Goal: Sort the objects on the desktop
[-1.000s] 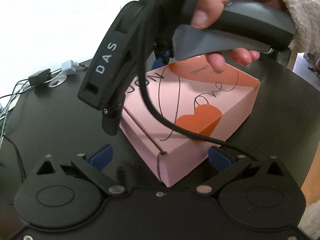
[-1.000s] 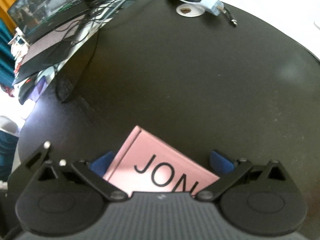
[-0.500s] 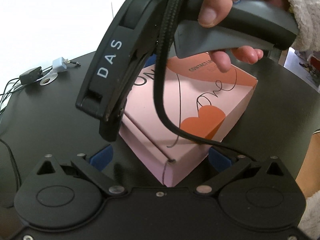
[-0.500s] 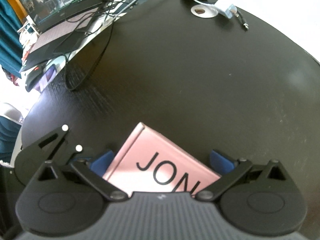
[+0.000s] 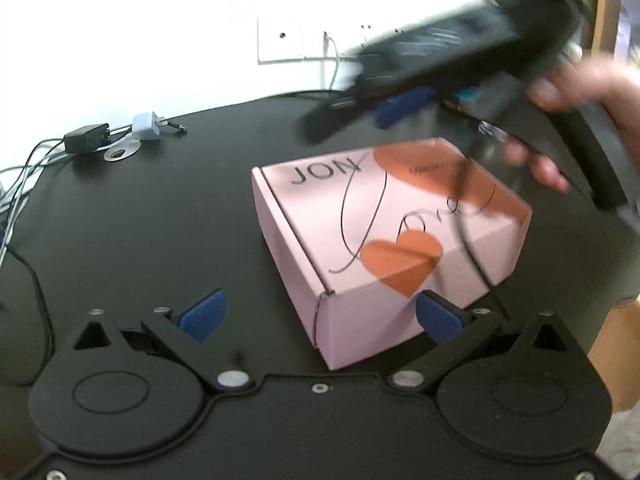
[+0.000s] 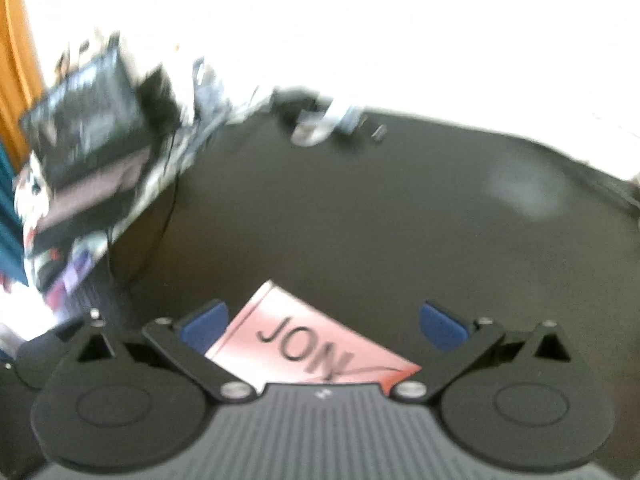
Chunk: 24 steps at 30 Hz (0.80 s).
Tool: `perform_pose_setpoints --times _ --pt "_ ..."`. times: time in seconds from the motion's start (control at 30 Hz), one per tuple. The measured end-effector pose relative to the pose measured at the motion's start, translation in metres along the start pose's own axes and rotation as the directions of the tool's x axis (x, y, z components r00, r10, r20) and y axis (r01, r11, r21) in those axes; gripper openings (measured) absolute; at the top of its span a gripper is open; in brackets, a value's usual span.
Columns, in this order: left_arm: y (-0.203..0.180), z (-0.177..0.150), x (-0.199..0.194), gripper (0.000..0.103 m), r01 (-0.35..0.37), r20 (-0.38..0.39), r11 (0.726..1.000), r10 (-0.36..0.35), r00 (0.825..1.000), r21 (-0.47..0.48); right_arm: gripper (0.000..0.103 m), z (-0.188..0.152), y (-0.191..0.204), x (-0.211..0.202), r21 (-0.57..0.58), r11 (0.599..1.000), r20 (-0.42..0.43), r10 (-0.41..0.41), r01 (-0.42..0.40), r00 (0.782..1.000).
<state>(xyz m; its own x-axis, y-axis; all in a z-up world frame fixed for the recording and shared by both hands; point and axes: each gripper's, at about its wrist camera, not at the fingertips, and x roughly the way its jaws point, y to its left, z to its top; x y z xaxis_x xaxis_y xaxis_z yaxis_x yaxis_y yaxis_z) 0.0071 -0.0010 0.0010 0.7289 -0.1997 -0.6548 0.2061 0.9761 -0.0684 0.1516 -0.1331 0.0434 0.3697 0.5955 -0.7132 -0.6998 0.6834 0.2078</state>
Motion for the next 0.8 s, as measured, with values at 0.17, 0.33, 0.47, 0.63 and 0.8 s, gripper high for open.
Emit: perform_pose_setpoints --times 0.17,0.33,0.47,0.63,0.8 --pt "0.004 0.004 -0.009 0.103 0.043 0.036 0.994 -0.039 0.999 -0.1 0.102 -0.038 -0.037 -0.044 0.145 0.989 0.085 -0.03 0.018 0.996" --pt "-0.001 0.005 -0.011 0.103 0.099 0.028 0.984 -0.096 0.995 -0.148 0.102 -0.065 -0.045 -0.051 0.244 0.97 0.082 -0.042 0.02 0.996" --pt "0.01 0.01 0.003 0.103 0.11 0.02 0.962 -0.109 0.994 -0.25 0.102 -0.085 -0.049 -0.055 0.318 0.948 0.075 -0.048 0.022 0.996" --pt "0.013 0.015 0.01 0.103 0.094 0.01 0.96 -0.095 0.995 -0.263 0.102 -0.11 -0.054 -0.06 0.408 0.913 0.065 -0.056 0.024 0.996" --pt "0.015 0.018 0.018 0.103 0.108 -0.011 0.944 -0.117 0.993 -0.311 0.102 -0.117 -0.048 -0.058 0.413 0.911 0.058 -0.042 0.014 0.997"
